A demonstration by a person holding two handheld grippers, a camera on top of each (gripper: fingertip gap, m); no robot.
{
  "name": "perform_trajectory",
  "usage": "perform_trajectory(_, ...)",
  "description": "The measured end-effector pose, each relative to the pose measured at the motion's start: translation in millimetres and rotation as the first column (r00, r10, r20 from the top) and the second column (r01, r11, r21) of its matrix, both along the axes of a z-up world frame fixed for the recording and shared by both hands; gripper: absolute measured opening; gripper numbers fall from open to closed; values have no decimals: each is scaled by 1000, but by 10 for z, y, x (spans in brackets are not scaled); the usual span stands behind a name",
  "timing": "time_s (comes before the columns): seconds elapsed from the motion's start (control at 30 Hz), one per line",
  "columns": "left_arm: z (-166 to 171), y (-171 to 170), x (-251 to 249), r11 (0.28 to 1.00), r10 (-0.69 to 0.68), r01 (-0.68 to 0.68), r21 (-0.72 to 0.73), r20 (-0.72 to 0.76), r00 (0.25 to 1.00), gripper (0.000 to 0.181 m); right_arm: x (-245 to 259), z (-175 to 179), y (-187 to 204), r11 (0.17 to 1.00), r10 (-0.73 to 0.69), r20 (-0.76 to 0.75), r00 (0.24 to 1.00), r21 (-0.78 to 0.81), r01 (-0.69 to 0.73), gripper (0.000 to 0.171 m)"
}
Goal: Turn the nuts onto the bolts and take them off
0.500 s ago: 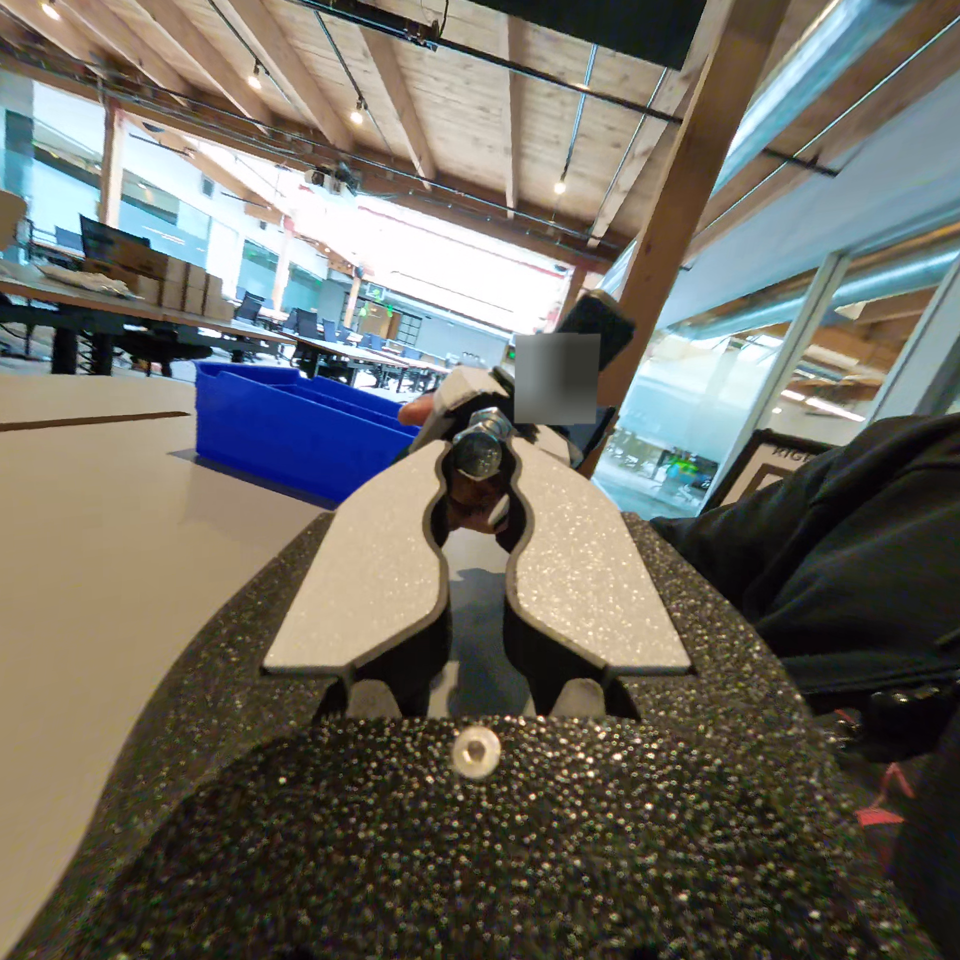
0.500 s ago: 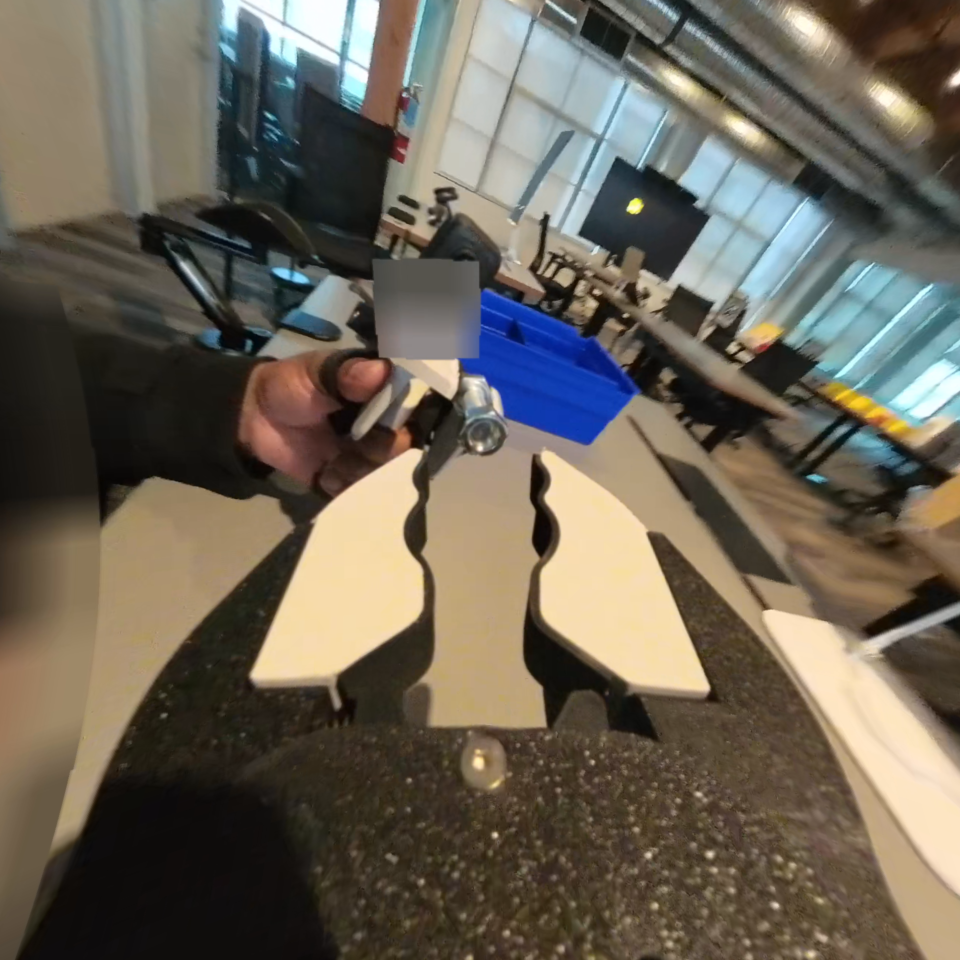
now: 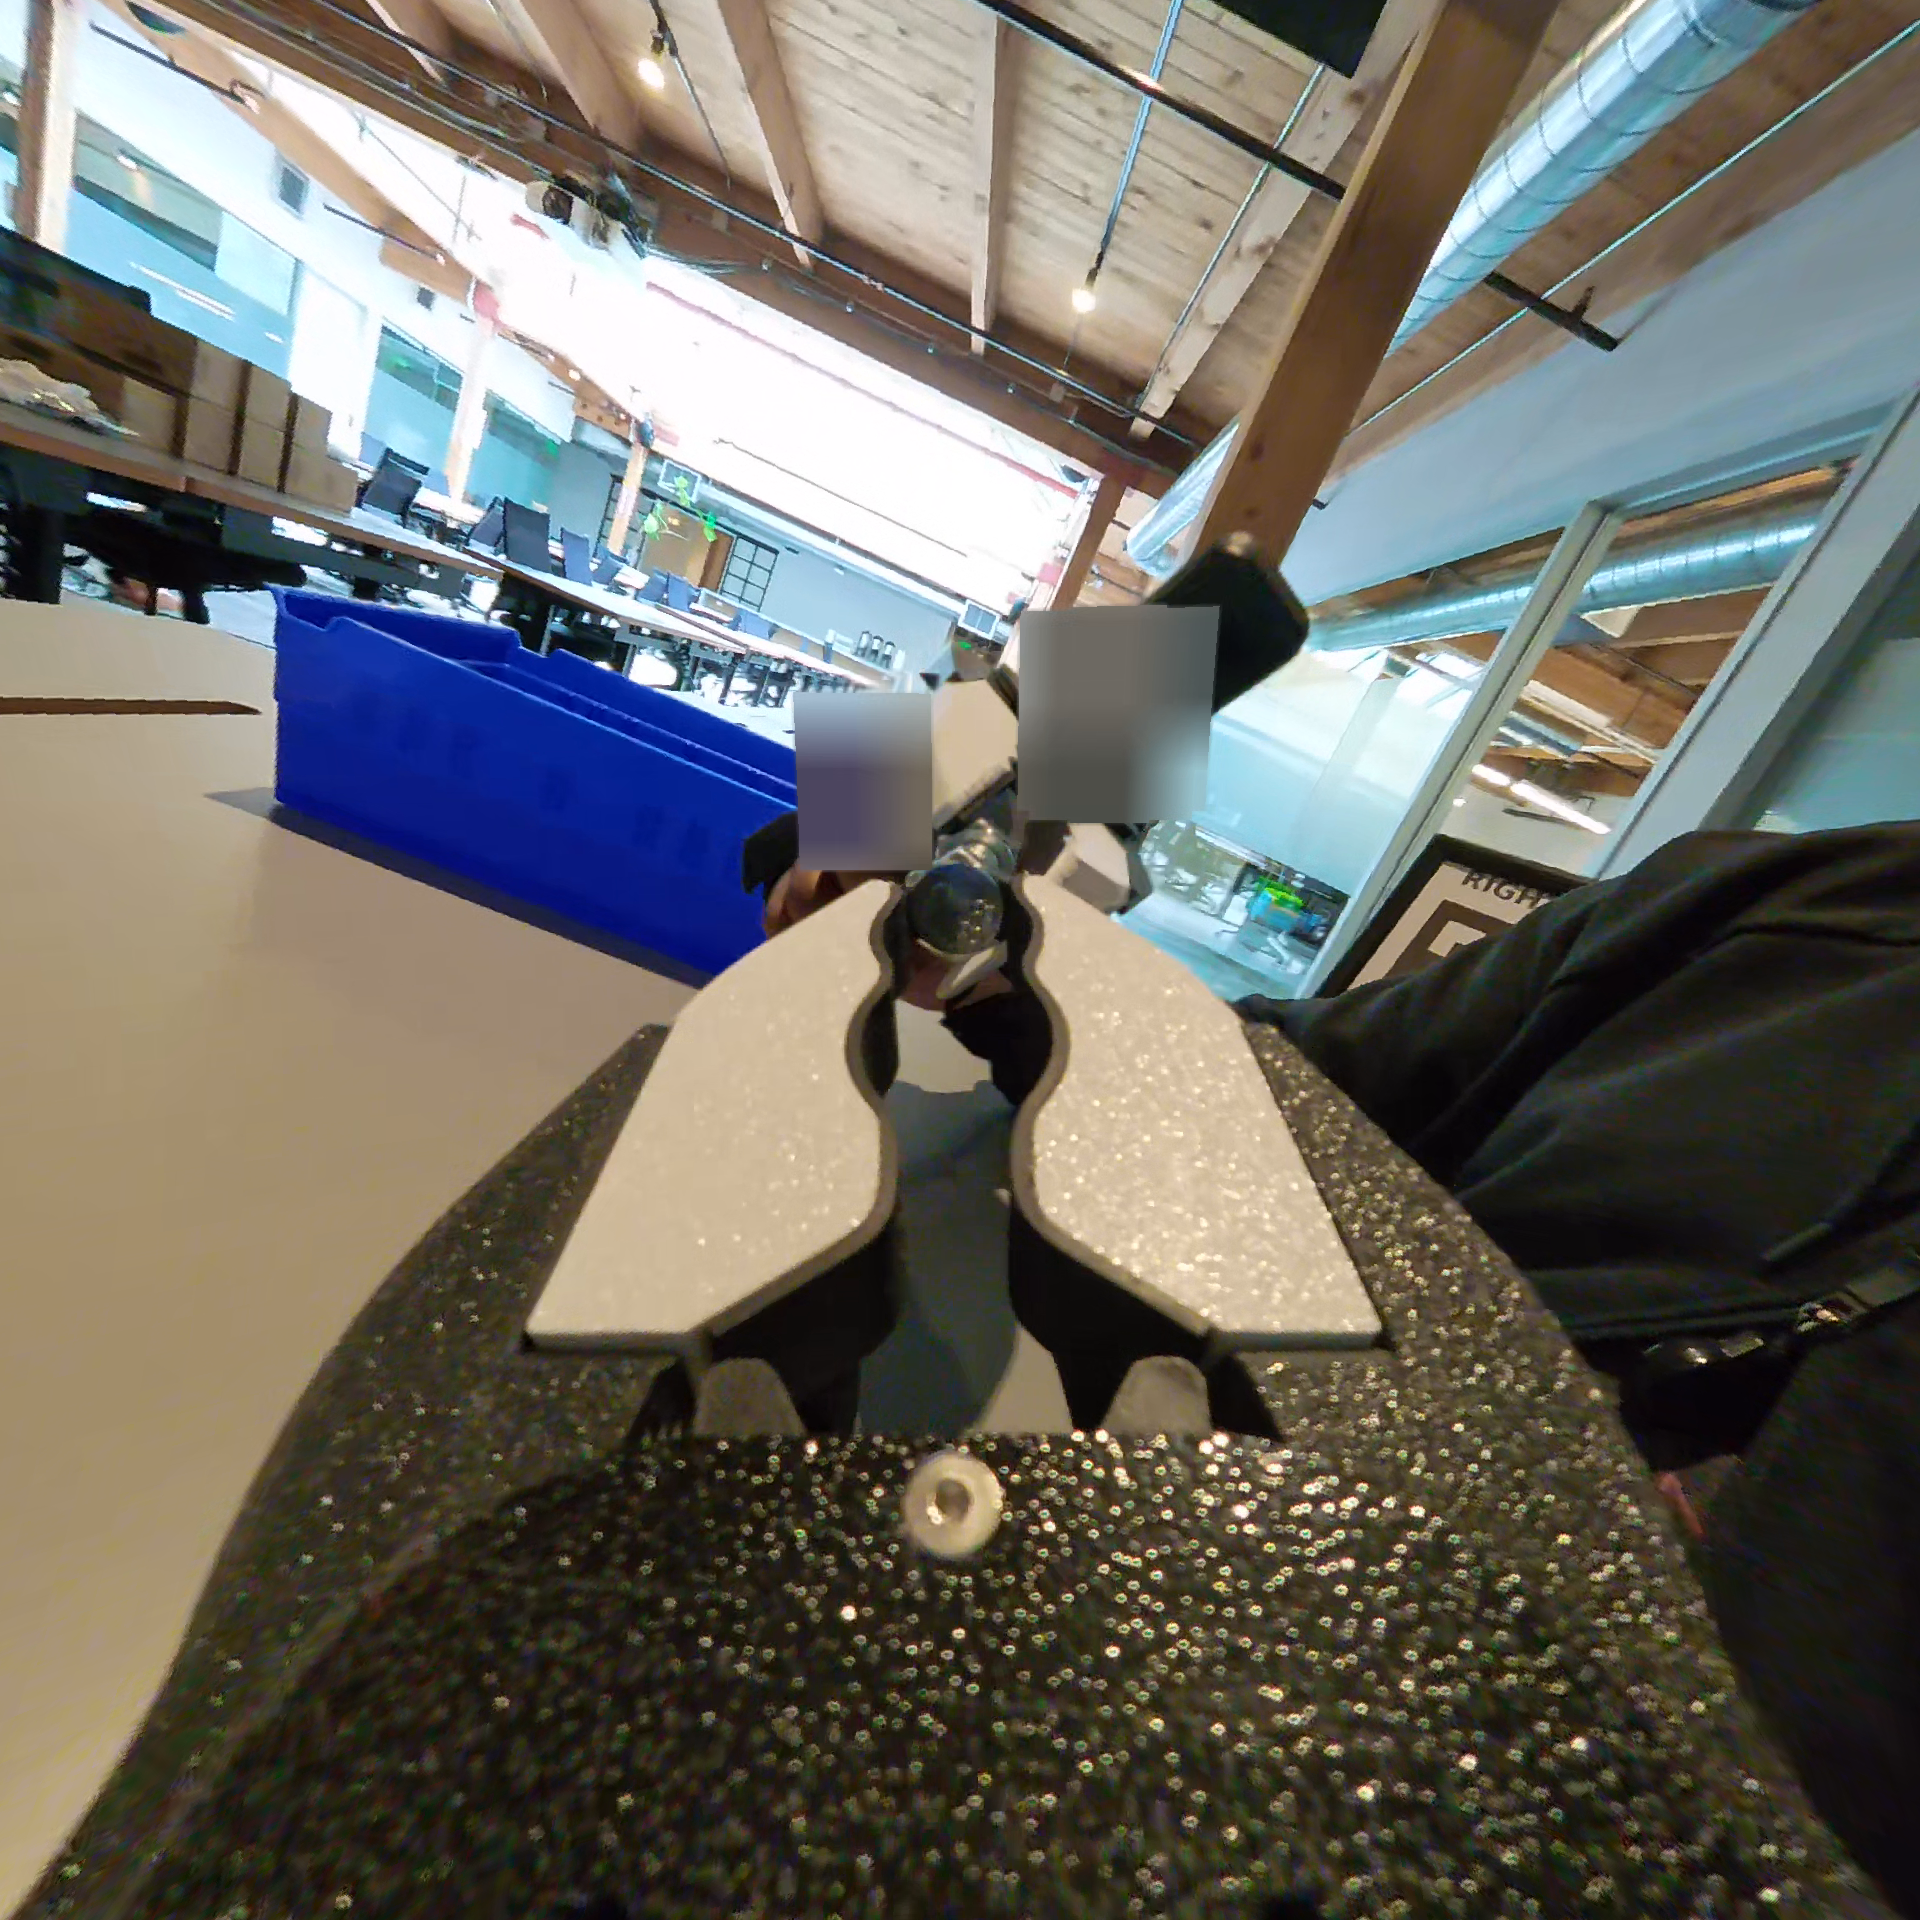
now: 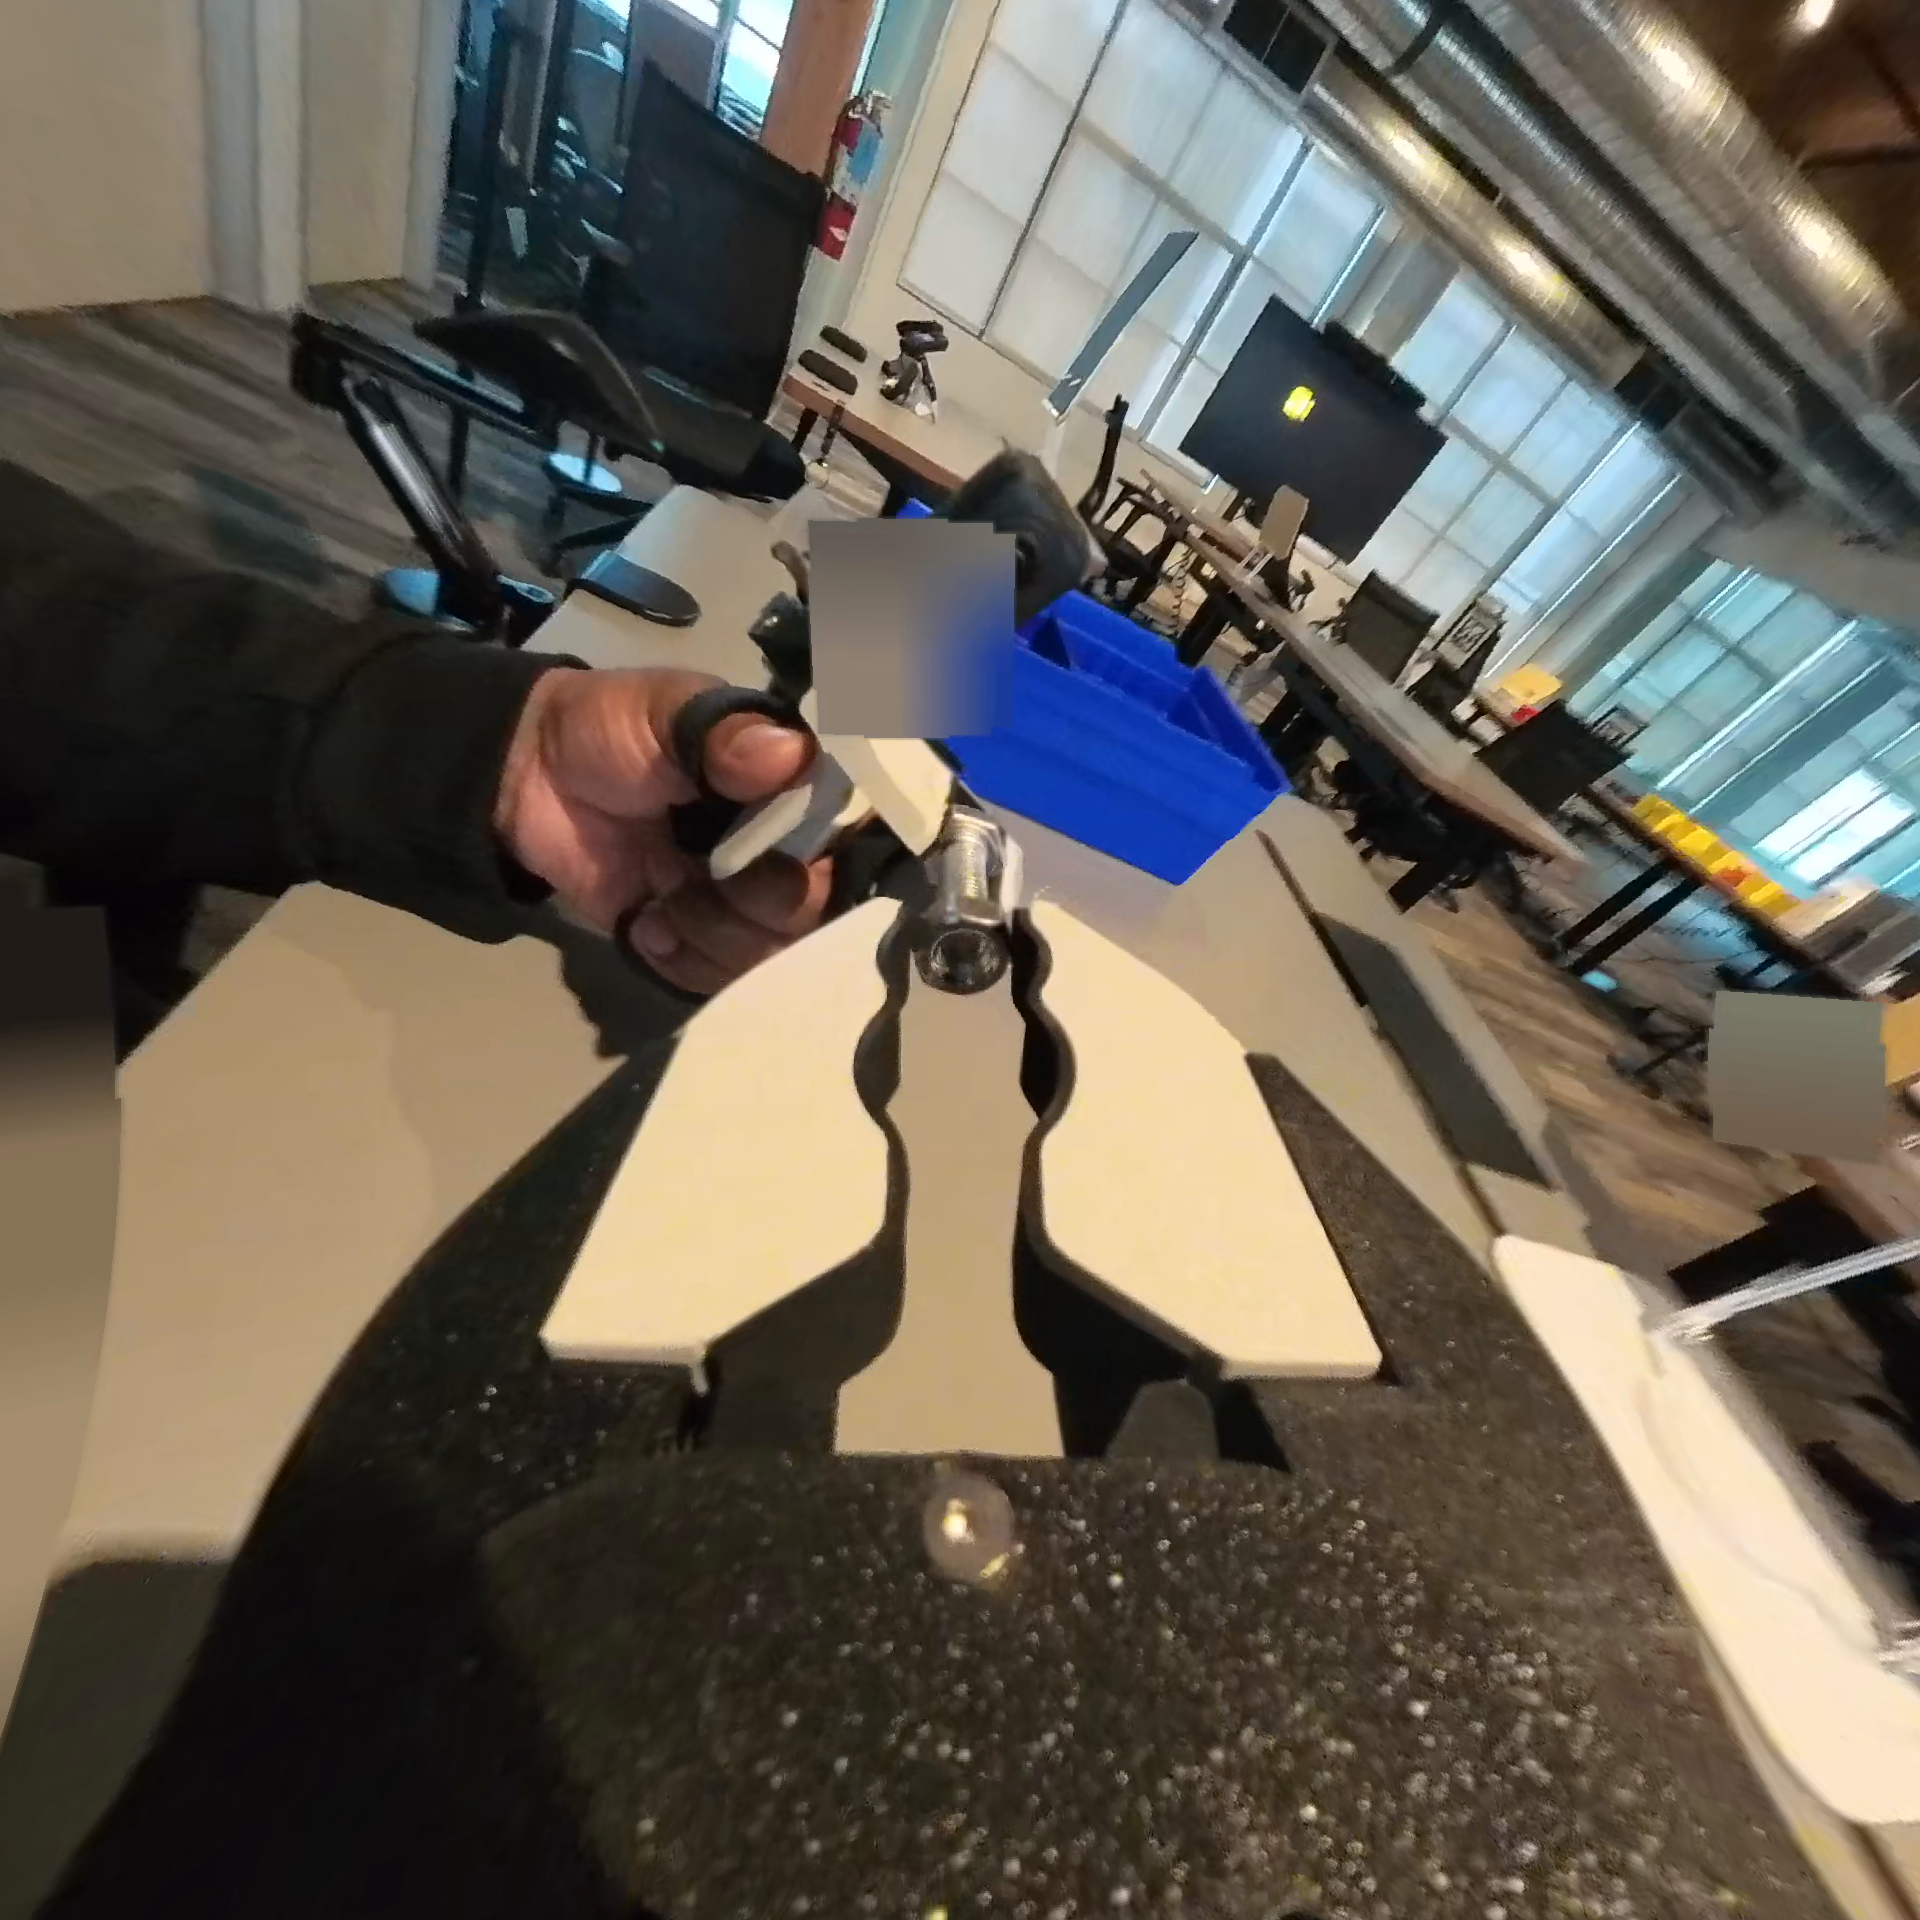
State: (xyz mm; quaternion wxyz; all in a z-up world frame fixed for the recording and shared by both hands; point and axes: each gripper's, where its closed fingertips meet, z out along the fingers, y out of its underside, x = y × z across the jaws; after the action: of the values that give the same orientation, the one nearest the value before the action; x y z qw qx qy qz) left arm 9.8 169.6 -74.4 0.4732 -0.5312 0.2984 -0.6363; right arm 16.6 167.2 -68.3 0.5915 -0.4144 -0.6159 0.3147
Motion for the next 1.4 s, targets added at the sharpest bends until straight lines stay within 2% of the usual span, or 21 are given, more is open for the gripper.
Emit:
perform_trajectory(0.1,-7,32,-21,996,67,-64,57,-49,997,17,-20,-15,45,965,32,-10,999,-260,-33,18)
perform_trajectory(0.13,-1,37,-27,993,91,-86,86,-64,994,17,-26,-11,53,919,57,-33,998,-388,-66,18)
perform_trajectory(0.2,15,42,-28,981,141,-128,144,-89,986,17,-27,12,67,776,111,-117,987,-610,-160,18)
perform_trajectory(0.27,30,52,-28,973,174,-156,171,-95,980,17,-20,37,80,680,143,-196,970,-693,-240,18)
perform_trajectory(0.3,39,63,-33,973,179,-164,162,-84,980,17,-16,48,90,684,142,-217,966,-684,-254,19)
perform_trajectory(0.37,59,83,-62,981,163,-158,111,-39,986,17,-10,62,112,771,113,-211,971,-598,-219,28)
perform_trajectory(0.43,59,101,-99,990,131,-131,50,2,991,17,4,70,128,889,64,-170,983,-438,-133,32)
perform_trajectory(0.5,56,110,-121,994,108,-109,12,29,994,17,15,66,127,966,14,-129,991,-253,-47,33)
perform_trajectory(0.6,36,87,-101,998,67,-66,-15,36,997,17,-10,27,110,996,-30,-82,996,-87,23,34)
perform_trajectory(0.7,-6,60,-49,999,29,-28,-34,19,999,17,-32,-26,144,997,-66,-56,996,-38,63,32)
perform_trajectory(0.77,-33,58,-20,999,21,-21,-41,2,1000,17,-39,-59,124,998,-53,-43,998,-34,51,22)
perform_trajectory(0.83,-35,70,-30,999,34,-34,-35,-4,999,17,-53,-86,117,996,-45,-23,999,-74,43,20)
perform_trajectory(0.9,-38,84,-42,998,67,-67,-5,-30,997,17,-64,-99,129,980,-29,-15,999,-196,25,19)
perform_trajectory(0.97,-37,94,-47,993,113,-110,48,-68,991,17,-72,-111,131,903,26,-37,999,-427,-40,19)
perform_trajectory(1.03,-38,99,-39,983,159,-148,107,-106,982,17,-65,-111,122,725,110,-106,988,-671,-152,19)
perform_trajectory(1.07,-44,103,-28,977,183,-166,134,-126,975,17,-56,-107,126,635,139,-149,979,-746,-203,19)
perform_trajectory(1.1,-45,107,-20,972,199,-178,151,-138,970,17,-47,-103,130,580,157,-184,970,-778,-241,19)
perform_trajectory(1.13,-44,115,-19,970,209,-187,153,-139,968,17,-44,-100,138,576,159,-202,966,-776,-257,20)
perform_trajectory(1.2,-30,138,-41,975,204,-192,112,-107,973,17,-51,-95,153,671,132,-187,973,-706,-227,22)
perform_trajectory(1.3,-1,162,-106,986,164,-163,26,-29,986,17,-51,-92,168,851,68,-110,992,-512,-115,32)
perform_trajectory(1.4,29,140,-131,993,119,-119,-10,24,993,17,-31,-70,191,958,-7,-77,997,-287,-16,35)
